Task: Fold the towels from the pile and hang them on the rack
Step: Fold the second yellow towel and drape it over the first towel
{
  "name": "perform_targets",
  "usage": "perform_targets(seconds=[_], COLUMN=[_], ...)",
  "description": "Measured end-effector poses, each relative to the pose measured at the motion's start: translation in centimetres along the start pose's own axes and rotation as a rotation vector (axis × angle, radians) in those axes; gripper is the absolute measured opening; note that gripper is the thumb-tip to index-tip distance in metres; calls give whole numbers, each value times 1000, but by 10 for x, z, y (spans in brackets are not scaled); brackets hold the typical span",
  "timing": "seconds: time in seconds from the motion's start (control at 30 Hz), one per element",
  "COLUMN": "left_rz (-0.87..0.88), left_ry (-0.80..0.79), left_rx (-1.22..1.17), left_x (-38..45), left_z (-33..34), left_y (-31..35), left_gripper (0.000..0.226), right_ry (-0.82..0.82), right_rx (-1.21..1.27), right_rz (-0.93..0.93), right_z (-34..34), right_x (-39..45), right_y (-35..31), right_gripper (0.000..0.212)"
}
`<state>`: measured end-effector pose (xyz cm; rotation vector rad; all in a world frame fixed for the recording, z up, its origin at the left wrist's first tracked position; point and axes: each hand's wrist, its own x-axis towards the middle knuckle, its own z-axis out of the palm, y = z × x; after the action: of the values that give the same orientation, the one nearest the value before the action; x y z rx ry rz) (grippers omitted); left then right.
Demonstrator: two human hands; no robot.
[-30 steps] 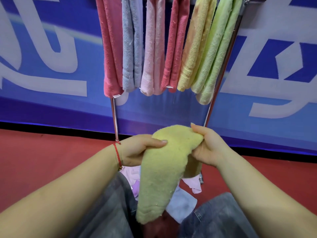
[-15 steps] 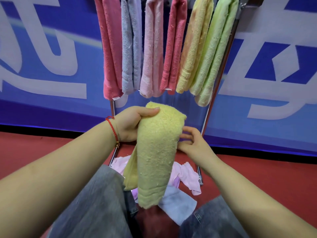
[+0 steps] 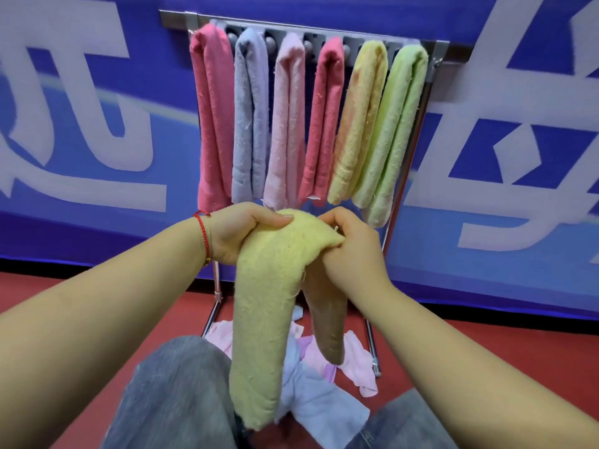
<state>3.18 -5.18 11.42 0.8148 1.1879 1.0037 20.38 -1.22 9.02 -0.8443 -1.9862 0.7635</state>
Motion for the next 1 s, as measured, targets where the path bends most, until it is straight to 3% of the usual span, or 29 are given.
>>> perform_targets(seconds=[0.27,0.57,0.73,0.87,1.0], left_rz=[105,293,315,354,409], left_ry=[-20,9,-5,-22,-52], left_rx=[-63,-68,-108,-149,-202], left_x=[-10,-20,-28,-35,-40], left_z=[4,11,13,6,1], left_y=[14,24,28,35,38], left_gripper=[15,29,25,27,30], right_ry=[29,-110,-246,-206,-228], right_rx=[-66,120,71,36,81], right_rz=[-84,146,249,249,236], right_z=[-14,-6,14,26,30], right_x=[31,30,15,2,-6], right_y=[-28,-23,4,14,15], right_gripper=[22,28,8,36,27])
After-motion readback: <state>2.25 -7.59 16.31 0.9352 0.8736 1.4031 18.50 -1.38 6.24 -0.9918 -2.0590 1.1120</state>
